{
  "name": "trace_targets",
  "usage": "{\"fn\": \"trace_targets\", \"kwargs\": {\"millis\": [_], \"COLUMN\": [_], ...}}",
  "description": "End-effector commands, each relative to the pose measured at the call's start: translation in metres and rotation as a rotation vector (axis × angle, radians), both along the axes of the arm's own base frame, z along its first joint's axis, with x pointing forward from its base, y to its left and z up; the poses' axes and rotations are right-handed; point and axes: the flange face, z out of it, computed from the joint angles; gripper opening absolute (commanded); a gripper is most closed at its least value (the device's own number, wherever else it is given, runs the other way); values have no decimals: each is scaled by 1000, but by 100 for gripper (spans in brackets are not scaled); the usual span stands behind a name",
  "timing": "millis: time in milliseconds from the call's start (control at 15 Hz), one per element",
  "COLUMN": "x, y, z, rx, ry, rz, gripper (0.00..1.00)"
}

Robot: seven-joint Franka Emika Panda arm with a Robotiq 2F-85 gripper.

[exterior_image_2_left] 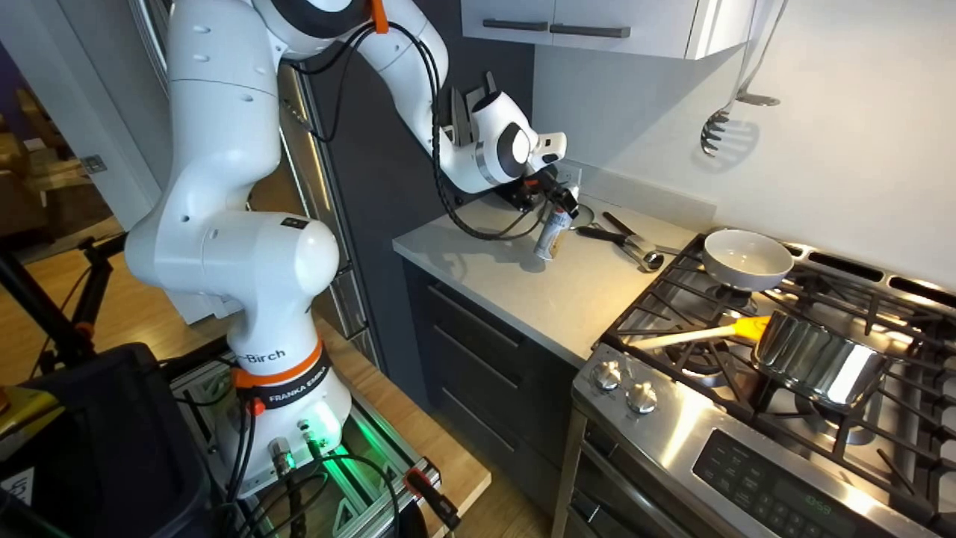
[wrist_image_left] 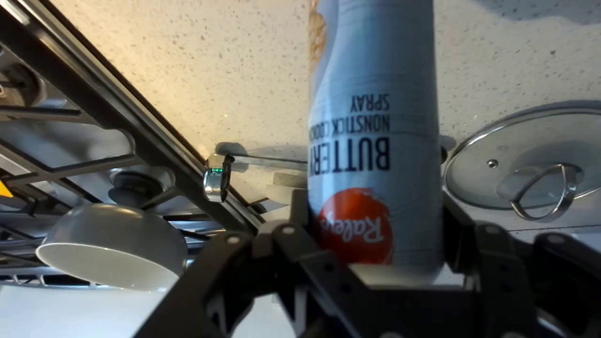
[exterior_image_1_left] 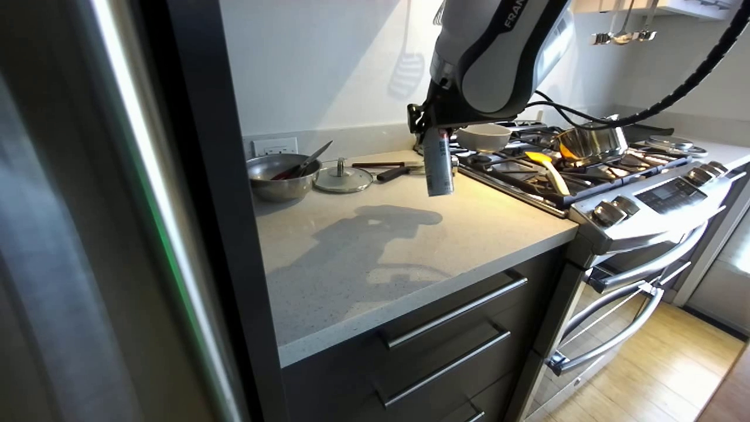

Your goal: Pick up the fallen whipped cream container and place it the right way up on the kitchen counter

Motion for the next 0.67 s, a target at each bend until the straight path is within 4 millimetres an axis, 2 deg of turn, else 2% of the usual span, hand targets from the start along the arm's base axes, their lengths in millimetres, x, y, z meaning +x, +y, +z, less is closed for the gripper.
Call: {"fn": "trace_targets", "kwargs": {"millis": [0,333,600], "x": [-13,-20,-28], "y": [7,11,12], "z": [-11,-20,-34], "rx": [9,-26,-44], "ry": [-46,-122,-166], "rz": [-26,-35,-39], "gripper": [38,38,38]}}
